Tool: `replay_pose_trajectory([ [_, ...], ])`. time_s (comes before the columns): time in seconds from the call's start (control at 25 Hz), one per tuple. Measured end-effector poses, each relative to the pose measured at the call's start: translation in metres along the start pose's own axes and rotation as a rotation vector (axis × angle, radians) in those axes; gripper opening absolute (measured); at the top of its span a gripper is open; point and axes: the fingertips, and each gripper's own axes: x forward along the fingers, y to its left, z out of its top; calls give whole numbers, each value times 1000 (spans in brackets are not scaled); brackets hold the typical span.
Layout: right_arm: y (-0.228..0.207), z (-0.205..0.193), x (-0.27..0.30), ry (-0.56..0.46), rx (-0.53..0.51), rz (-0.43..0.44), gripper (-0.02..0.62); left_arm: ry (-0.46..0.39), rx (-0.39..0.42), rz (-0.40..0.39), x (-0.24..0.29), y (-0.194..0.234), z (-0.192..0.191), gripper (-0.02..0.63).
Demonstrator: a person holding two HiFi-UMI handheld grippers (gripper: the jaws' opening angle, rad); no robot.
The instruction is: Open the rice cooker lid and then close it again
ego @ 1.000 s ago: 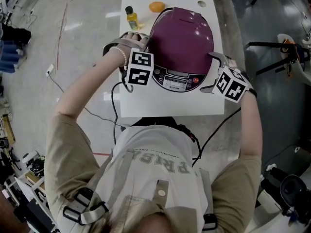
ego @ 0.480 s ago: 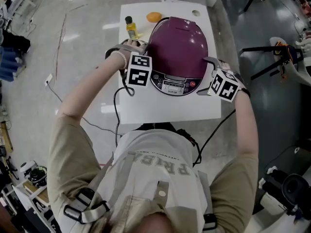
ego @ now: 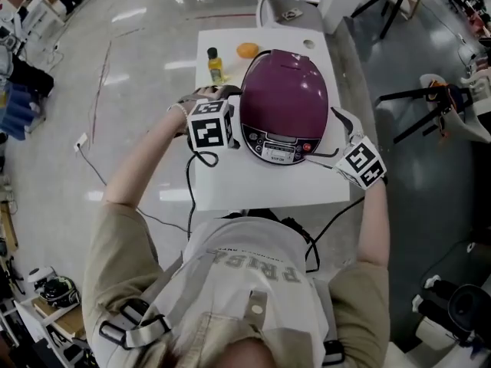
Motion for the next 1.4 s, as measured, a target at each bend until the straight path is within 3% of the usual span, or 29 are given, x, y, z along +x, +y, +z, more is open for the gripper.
replay_pose_trajectory([
  [0.2, -17, 35, -32, -309, 128, -279, 578, -308, -202, 196, -35, 22, 25, 597],
  [0.36, -23, 36, -47, -351, 148, -554, 577, -547, -341, 404, -62, 38, 38, 595],
  [0.48, -16, 41, -54, -429, 228, -685, 574, -680, -450, 528, -81, 37, 41, 594],
  [0.56, -11, 42, -58, -482, 287, -752, 564, -763, -541, 574, -88, 33, 40, 591],
  [0.72, -1, 44, -64, -529, 342, -842, 439, -910, -756, 619, -100, 26, 40, 555],
  [0.84, 6, 50, -67, -541, 337, -891, 367, -934, -843, 706, -109, 23, 32, 353],
  [1.04, 12, 50, -68, -550, 344, -942, 276, -885, -793, 827, -109, 16, 25, 255],
  [1.4, 22, 51, -72, -544, 335, -989, 148, -786, -712, 961, -111, 12, 26, 123],
])
